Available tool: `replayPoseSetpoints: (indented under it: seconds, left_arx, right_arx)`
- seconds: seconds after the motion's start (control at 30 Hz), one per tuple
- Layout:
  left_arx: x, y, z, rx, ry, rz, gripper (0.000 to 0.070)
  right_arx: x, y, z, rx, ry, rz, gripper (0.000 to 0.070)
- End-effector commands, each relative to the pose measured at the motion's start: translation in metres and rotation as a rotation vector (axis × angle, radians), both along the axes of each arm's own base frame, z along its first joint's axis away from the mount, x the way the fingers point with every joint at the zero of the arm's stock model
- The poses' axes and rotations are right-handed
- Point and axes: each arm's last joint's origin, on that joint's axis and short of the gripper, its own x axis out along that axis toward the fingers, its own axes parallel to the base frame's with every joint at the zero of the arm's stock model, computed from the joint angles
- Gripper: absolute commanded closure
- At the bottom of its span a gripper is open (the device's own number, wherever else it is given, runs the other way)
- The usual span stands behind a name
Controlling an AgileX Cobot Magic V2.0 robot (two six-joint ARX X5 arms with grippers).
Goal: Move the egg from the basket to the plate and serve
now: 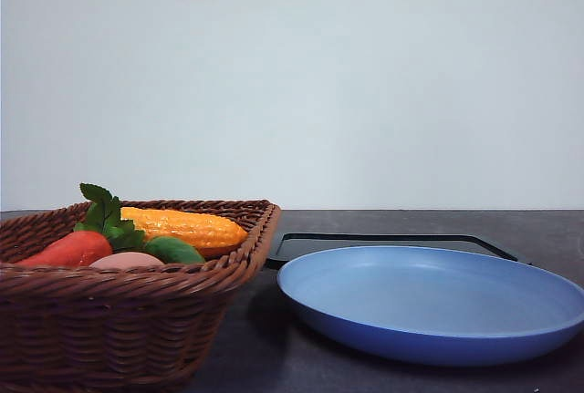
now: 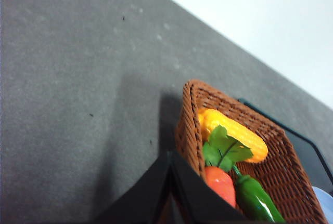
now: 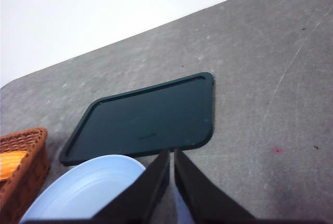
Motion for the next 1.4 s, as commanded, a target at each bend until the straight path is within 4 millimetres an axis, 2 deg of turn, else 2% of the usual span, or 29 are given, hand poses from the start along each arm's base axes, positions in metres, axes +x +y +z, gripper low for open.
replayPoseSetpoints:
  seconds: [0.0,0.23,0.43,0.67,0.87,0.93,1.03,1.1,1.23,1.37]
  left_arx:
    - [0.000,0.000,0.015,0.030,-0.039,-0.022,0.0700]
    - [0.009,-0.002,0.050,0.111,0.015,-0.115,0.0700]
    - [0.025,-0.005,0.079,0.137,0.061,-0.283,0.0700]
    - [0.045,-0.011,0.094,0.085,0.202,-0.475,0.0700]
    - [0.056,-0.017,0.084,0.086,0.358,-0.561,0.0700]
    - [0.058,-0.020,0.082,0.075,0.378,-0.587,0.0696]
    - [0.060,-0.023,0.080,0.074,0.383,-0.609,0.0642]
    - [0.060,-0.024,0.081,0.077,0.376,-0.615,0.0560]
    - [0.061,-0.025,0.082,0.077,0.363,-0.617,0.0414]
    - [0.061,-0.025,0.082,0.076,0.360,-0.617,0.0388]
  right_arx:
    - [0.000,0.000,0.009,0.007,0.015,-0.007,0.0700]
    - [0.011,0.000,0.046,-0.055,0.102,0.017,0.0700]
    - [0.027,0.002,0.065,-0.107,0.232,0.077,0.0700]
    - [0.045,0.007,0.065,-0.095,0.422,0.230,0.0700]
    - [0.057,0.010,0.049,-0.079,0.584,0.338,0.0699]
    - [0.062,0.010,0.043,-0.073,0.630,0.361,0.0653]
    - [0.069,0.011,0.035,-0.058,0.690,0.379,0.0510]
    - [0.074,0.011,0.030,-0.054,0.725,0.380,0.0458]
    - [0.085,0.014,0.019,-0.055,0.766,0.393,0.0451]
    - [0.099,0.018,0.008,-0.057,0.782,0.410,0.0451]
